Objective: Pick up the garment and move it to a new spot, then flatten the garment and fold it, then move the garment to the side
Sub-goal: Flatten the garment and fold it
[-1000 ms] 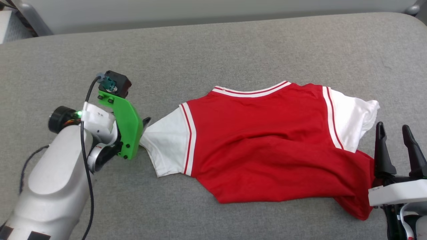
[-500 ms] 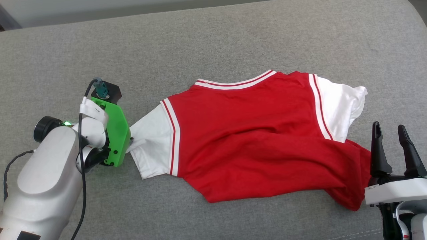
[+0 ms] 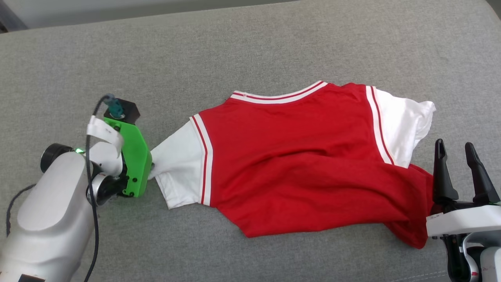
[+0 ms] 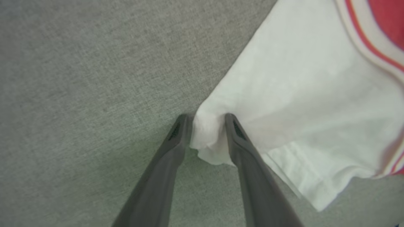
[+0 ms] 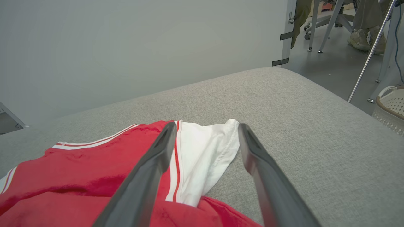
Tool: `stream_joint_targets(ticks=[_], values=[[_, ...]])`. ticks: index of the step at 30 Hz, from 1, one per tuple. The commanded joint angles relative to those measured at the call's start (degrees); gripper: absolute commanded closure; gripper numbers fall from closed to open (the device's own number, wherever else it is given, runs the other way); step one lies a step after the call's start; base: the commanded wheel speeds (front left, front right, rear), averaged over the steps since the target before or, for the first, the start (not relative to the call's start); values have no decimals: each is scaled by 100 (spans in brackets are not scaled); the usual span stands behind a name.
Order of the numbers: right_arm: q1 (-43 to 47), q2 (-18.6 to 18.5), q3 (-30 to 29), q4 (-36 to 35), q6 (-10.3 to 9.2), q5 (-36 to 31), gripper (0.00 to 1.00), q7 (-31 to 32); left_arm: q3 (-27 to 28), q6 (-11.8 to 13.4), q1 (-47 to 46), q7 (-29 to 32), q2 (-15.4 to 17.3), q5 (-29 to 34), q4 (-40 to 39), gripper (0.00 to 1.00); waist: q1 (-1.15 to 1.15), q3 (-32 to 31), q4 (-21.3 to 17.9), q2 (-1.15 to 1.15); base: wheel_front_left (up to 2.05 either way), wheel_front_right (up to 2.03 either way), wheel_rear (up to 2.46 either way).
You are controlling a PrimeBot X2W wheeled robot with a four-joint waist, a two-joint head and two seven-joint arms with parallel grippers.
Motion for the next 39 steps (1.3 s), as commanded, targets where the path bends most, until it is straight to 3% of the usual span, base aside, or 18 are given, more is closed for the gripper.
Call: stream_joint_targets(ticks=[1,12,16,17,25,29,34,39], values=[[-108,-10,3,-11,-4,-33,0,-24,7,73,327,-70,-165,-152,194,100,0,-2,14,0,0,0,0],[4,-363,-44,17,-4,-99,0,438,543,144,302,-1547,-213,-259,220,100,0,-553,260,0,0,0,0],[-30,-730,91,-1,-4,-70,0,1205,685,121,392,-1939,-305,-401,-152,100,0,-627,413,0,0,0,0],[-207,-1087,172,-25,-4,33,0,2117,774,158,521,-2065,-335,-504,-637,100,0,-566,510,0,0,0,0],[-1078,-1632,4,244,-4,477,0,4669,834,475,1137,-2015,-274,-594,-2135,100,0,-226,786,0,0,0,0],[-1605,-1811,-115,566,-4,402,0,5579,815,679,1394,-1825,-257,-647,-2906,100,0,9,941,0,0,0,0],[-2183,-2034,-121,1028,-4,272,0,5982,796,813,1512,-1693,-186,-615,-3549,100,0,298,1136,0,0,0,0],[-2545,-2281,56,1561,-4,114,0,5948,774,864,1487,-1684,-174,-553,-3818,100,0,529,1306,0,0,0,0]])
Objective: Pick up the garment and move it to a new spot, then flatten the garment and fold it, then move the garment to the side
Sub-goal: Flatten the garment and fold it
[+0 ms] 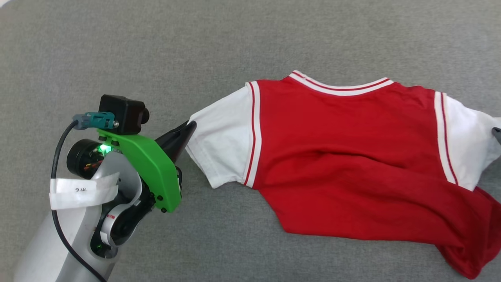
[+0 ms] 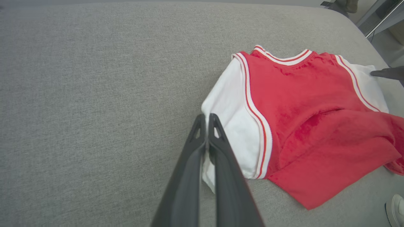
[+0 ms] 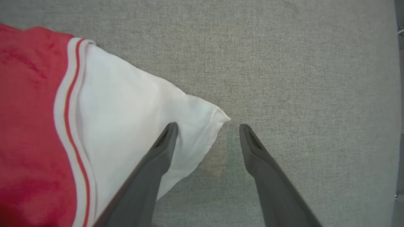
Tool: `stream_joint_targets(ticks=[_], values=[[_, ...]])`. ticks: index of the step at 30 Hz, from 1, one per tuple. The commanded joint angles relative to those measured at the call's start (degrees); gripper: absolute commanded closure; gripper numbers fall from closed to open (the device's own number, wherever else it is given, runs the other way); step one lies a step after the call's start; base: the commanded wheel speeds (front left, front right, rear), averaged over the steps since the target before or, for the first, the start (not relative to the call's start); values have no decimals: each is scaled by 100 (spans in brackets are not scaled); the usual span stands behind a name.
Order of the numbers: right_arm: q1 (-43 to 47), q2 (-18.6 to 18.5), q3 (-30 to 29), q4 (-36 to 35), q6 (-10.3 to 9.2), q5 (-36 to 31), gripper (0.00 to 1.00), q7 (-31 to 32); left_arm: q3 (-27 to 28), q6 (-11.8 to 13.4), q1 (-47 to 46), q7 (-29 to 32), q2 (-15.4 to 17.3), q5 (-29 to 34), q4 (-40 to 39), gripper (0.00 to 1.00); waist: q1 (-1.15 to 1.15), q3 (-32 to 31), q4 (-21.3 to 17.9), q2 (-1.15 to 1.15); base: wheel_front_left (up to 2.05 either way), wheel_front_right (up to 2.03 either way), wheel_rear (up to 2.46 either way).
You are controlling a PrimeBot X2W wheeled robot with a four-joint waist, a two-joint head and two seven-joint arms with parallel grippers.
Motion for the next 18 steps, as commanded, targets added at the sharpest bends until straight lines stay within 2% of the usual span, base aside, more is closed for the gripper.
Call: stream_joint_targets(ticks=[1,10,11,13,18], values=[[-114,-51,80,121,-4,-40,0,-78,-8,33,42,-1,8,62,-30,100,0,222,214,0,0,0,0],[-197,-138,573,747,-4,41,0,-171,-69,-14,14,-108,-74,38,15,100,0,330,342,0,0,0,0],[-172,-146,653,789,-4,77,12,-174,-69,-18,7,-122,-73,42,39,100,0,328,346,0,0,0,0],[-126,-178,803,837,-4,161,100,-214,-69,-23,-3,-142,-67,53,88,100,0,310,347,0,0,0,0],[-146,-283,922,912,-4,261,100,-731,-33,-9,-4,-220,-37,89,253,100,0,203,306,0,0,0,0]])
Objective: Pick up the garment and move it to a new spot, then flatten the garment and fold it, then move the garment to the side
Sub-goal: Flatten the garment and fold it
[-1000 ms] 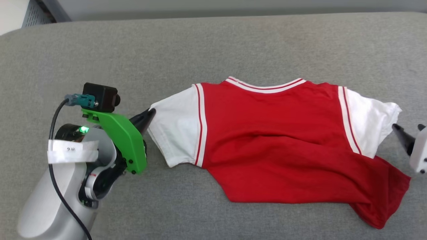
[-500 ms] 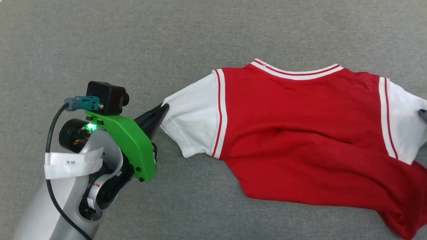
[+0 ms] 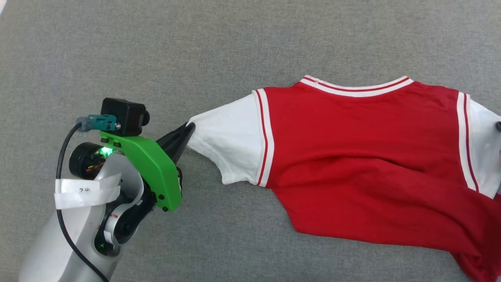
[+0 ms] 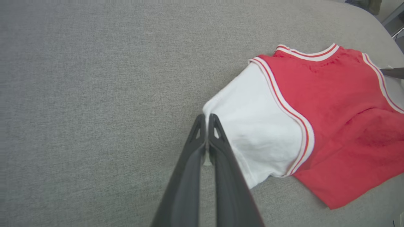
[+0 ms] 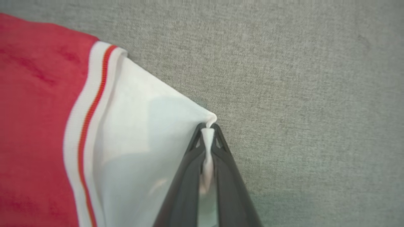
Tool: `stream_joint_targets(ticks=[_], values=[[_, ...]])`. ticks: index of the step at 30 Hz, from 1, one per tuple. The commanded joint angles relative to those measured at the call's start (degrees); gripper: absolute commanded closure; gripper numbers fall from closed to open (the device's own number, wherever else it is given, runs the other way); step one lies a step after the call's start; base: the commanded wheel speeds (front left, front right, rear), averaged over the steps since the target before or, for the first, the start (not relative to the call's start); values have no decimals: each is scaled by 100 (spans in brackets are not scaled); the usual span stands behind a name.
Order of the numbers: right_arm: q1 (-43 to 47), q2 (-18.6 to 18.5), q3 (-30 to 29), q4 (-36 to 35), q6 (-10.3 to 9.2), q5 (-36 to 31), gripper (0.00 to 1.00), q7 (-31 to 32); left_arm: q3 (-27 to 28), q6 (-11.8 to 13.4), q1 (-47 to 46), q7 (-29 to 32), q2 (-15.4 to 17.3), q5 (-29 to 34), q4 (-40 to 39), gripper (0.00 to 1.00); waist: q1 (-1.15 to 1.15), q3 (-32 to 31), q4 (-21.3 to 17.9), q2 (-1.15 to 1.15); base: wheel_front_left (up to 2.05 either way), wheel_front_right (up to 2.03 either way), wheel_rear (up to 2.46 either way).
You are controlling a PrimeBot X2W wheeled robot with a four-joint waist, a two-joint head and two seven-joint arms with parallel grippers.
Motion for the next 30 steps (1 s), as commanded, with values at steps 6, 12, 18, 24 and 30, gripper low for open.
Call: stream_joint_targets(ticks=[6,12,18,24,30], values=[[26,-201,530,30,3,8,100,-887,173,29,88,-314,55,107,291,100,0,-413,-187,0,0,0,0],[-108,-426,779,-155,3,52,100,-1749,436,129,202,-667,148,168,410,100,0,-934,-357,0,0,0,0],[-197,-553,785,-471,3,60,100,-2363,678,204,254,-975,271,256,336,100,0,-1423,-454,0,0,0,0],[-123,-585,474,-838,3,36,100,-2721,861,254,336,-1237,390,349,143,100,0,-1916,-439,0,0,0,0],[11,-612,251,-1371,3,98,100,-2788,1085,312,369,-1463,557,462,-171,100,0,-2259,-394,0,0,0,0]])
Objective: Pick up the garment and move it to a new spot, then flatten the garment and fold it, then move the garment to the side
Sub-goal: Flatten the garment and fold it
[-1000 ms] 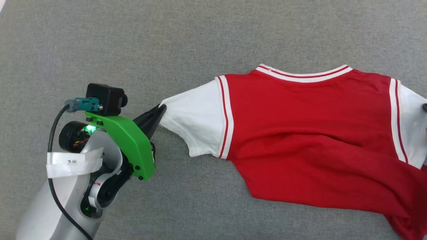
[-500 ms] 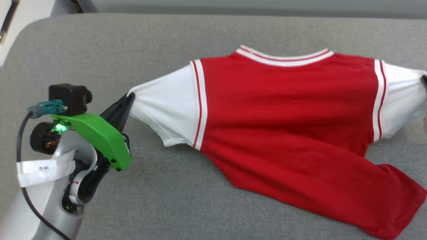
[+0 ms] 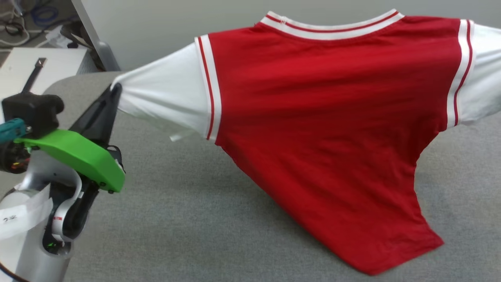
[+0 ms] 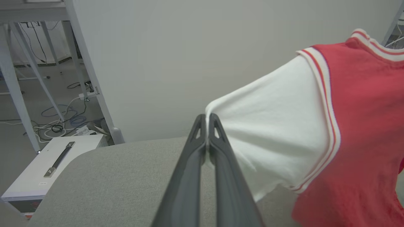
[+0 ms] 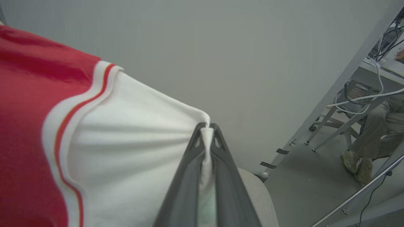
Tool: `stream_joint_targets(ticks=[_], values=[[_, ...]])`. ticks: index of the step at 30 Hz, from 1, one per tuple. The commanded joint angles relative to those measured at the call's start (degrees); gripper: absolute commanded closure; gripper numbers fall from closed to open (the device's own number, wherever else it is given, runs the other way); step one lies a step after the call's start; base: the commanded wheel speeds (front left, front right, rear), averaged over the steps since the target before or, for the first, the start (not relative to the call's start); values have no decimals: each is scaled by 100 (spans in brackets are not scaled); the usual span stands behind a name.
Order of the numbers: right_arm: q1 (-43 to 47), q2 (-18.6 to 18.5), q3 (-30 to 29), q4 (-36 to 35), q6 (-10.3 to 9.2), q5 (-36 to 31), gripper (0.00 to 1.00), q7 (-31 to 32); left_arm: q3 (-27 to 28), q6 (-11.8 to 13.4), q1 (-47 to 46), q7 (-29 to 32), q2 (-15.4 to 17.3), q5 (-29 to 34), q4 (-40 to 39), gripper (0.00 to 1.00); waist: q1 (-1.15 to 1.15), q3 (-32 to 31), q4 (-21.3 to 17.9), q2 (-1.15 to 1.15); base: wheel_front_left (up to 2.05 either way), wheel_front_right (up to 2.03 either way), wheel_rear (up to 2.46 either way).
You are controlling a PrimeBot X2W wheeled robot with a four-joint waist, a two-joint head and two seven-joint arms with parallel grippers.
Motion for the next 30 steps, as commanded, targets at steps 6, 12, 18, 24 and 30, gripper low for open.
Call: stream_joint_targets(ticks=[6,12,18,24,30], values=[[109,-18,-369,-554,-12,86,100,55,262,103,2,-214,153,97,-293,100,0,-384,68,0,0,0,0],[-5,39,-545,-913,-12,54,100,96,447,109,-273,-401,258,183,-487,100,0,-348,72,0,0,0,0],[-332,15,-536,-970,-12,26,100,60,557,61,-726,-401,412,231,-586,100,0,-83,45,0,0,0,0],[-1144,-47,-457,-712,-12,120,100,-28,560,-26,-1433,-324,520,260,-414,100,0,501,11,0,0,0,0],[-2304,-102,-241,-233,-12,75,100,-181,507,-290,-2487,-411,639,335,34,100,0,1313,-23,0,0,0,0]])
